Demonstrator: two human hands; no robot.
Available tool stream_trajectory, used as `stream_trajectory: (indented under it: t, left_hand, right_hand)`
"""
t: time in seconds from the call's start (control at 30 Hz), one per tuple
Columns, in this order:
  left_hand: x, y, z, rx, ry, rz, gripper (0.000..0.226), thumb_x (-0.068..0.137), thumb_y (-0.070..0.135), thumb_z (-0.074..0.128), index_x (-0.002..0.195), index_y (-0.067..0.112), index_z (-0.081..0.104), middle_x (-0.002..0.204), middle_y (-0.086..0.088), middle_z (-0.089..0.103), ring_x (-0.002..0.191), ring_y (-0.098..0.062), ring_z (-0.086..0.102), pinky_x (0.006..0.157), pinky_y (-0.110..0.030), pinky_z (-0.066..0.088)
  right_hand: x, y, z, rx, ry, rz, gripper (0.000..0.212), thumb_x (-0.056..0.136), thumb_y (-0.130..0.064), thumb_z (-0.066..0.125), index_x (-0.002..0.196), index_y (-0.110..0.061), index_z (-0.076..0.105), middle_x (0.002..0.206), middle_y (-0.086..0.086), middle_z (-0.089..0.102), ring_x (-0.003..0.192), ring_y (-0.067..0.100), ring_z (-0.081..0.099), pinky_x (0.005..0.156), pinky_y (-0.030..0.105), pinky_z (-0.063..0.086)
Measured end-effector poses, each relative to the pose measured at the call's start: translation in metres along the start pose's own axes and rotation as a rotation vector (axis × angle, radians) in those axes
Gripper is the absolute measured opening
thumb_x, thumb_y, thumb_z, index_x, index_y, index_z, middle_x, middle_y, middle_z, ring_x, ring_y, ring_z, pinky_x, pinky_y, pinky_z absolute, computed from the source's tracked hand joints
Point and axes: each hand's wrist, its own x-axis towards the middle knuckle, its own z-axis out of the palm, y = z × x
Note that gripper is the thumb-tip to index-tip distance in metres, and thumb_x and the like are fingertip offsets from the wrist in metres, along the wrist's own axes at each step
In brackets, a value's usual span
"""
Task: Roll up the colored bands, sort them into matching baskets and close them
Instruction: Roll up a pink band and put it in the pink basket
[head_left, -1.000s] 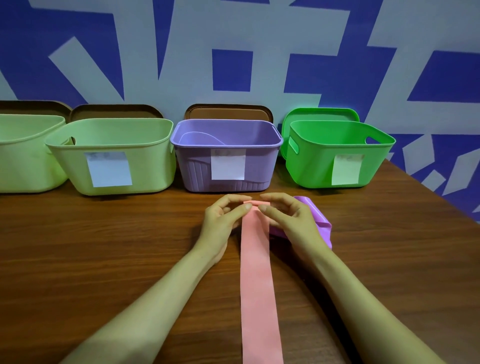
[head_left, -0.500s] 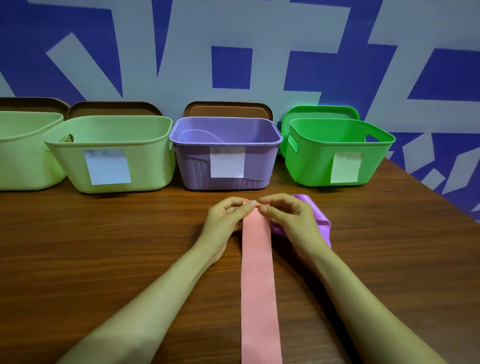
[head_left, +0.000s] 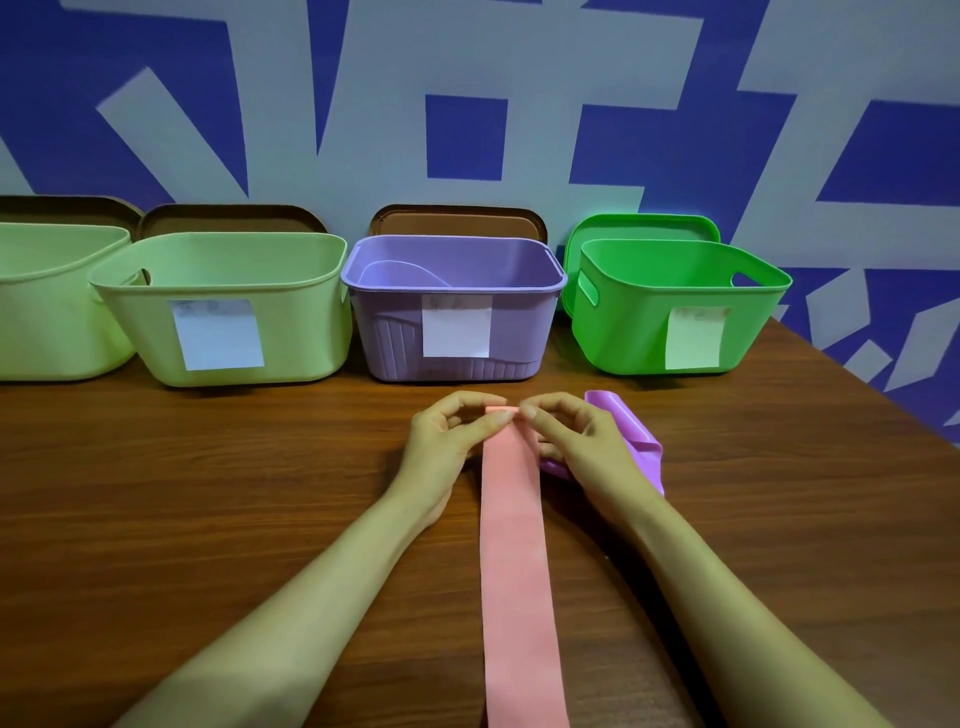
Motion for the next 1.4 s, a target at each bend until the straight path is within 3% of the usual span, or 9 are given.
stream_trajectory:
  t: [0.2, 0.37, 0.6, 0.73, 0.83, 0.97, 1.1, 1.27, 1.4]
  left_hand:
    - [0.0008, -0.0012, 0.0029, -0.048, -0.056, -0.102, 0.032, 0.081, 0.010, 0.071, 0.111, 0.017, 0.061, 0.102, -0.002, 0.071, 0.096, -0.015, 0.068, 0.074, -0.025, 0.053]
    - [0.0008, -0.0014, 0.0022, -0.041, -0.076, -0.108, 0.025, 0.081, 0.010, 0.071, 0.105, 0.011, 0.063, 0.098, -0.005, 0.072, 0.092, -0.016, 0.069, 0.072, -0.023, 0.053]
    - [0.0018, -0.0034, 0.0016, -0.042, -0.025, -0.087, 0.014, 0.085, 0.015, 0.068, 0.098, 0.011, 0.067, 0.097, -0.007, 0.072, 0.096, -0.021, 0.068, 0.082, -0.030, 0.054]
    - [0.0024, -0.0035, 0.0001, -0.011, -0.006, -0.034, 0.014, 0.081, 0.013, 0.072, 0.095, 0.013, 0.069, 0.097, -0.006, 0.072, 0.098, -0.019, 0.067, 0.086, -0.032, 0.053]
    - [0.0017, -0.0018, -0.0002, 0.019, -0.018, -0.002, 0.014, 0.080, 0.013, 0.072, 0.094, 0.014, 0.069, 0.099, -0.002, 0.072, 0.099, -0.016, 0.066, 0.089, -0.033, 0.053]
    - [0.0014, -0.0021, 0.0007, -0.023, -0.038, -0.014, 0.019, 0.080, 0.010, 0.072, 0.099, 0.013, 0.067, 0.100, -0.002, 0.071, 0.099, -0.015, 0.066, 0.085, -0.030, 0.054]
    - [0.0011, -0.0034, 0.0020, -0.027, -0.080, -0.114, 0.024, 0.082, 0.017, 0.071, 0.105, 0.013, 0.065, 0.101, -0.007, 0.072, 0.098, -0.020, 0.068, 0.082, -0.031, 0.053]
    - [0.0005, -0.0011, 0.0014, -0.053, -0.088, -0.107, 0.025, 0.078, 0.017, 0.073, 0.101, 0.010, 0.066, 0.099, -0.008, 0.072, 0.095, -0.021, 0.069, 0.077, -0.028, 0.053]
    - [0.0009, 0.0007, 0.0027, -0.095, -0.079, -0.112, 0.021, 0.077, 0.023, 0.072, 0.093, 0.010, 0.066, 0.093, -0.008, 0.073, 0.088, -0.018, 0.069, 0.075, -0.027, 0.052]
  right_hand:
    - [-0.0009, -0.0005, -0.0004, 0.048, 0.008, -0.070, 0.005, 0.088, -0.014, 0.065, 0.090, -0.015, 0.069, 0.081, -0.003, 0.068, 0.073, 0.008, 0.057, 0.065, 0.021, 0.049]
    - [-0.0026, -0.0009, -0.0018, 0.018, 0.011, -0.081, 0.010, 0.085, -0.008, 0.068, 0.095, -0.012, 0.070, 0.096, 0.016, 0.070, 0.081, 0.016, 0.064, 0.068, 0.025, 0.053]
    - [-0.0032, -0.0028, -0.0012, -0.033, 0.004, -0.074, 0.018, 0.084, 0.000, 0.067, 0.097, -0.012, 0.069, 0.100, 0.006, 0.072, 0.088, 0.011, 0.066, 0.068, 0.023, 0.054]
    - [-0.0019, -0.0028, -0.0006, -0.010, 0.015, -0.036, 0.020, 0.085, -0.017, 0.070, 0.103, -0.023, 0.066, 0.103, -0.002, 0.070, 0.085, 0.007, 0.065, 0.067, 0.022, 0.051]
    - [-0.0016, -0.0026, 0.0008, -0.041, 0.005, 0.003, 0.018, 0.086, -0.032, 0.067, 0.093, -0.016, 0.068, 0.086, 0.000, 0.068, 0.076, 0.013, 0.058, 0.067, 0.023, 0.047]
    - [-0.0026, -0.0031, 0.0014, -0.033, -0.016, -0.055, 0.008, 0.090, -0.020, 0.063, 0.086, -0.014, 0.067, 0.075, -0.007, 0.065, 0.070, 0.008, 0.054, 0.060, 0.017, 0.044]
    - [-0.0031, -0.0039, -0.0002, 0.059, -0.012, -0.069, 0.003, 0.087, -0.016, 0.067, 0.086, -0.018, 0.069, 0.085, 0.006, 0.068, 0.077, 0.019, 0.058, 0.064, 0.025, 0.046]
    - [-0.0022, -0.0016, -0.0016, 0.047, -0.028, -0.094, 0.016, 0.083, -0.008, 0.070, 0.086, -0.024, 0.072, 0.093, 0.015, 0.068, 0.082, 0.023, 0.059, 0.071, 0.033, 0.049]
    - [-0.0027, -0.0026, -0.0016, 0.069, -0.042, -0.080, 0.017, 0.081, 0.001, 0.069, 0.090, -0.014, 0.069, 0.097, 0.014, 0.072, 0.087, 0.020, 0.066, 0.075, 0.032, 0.054]
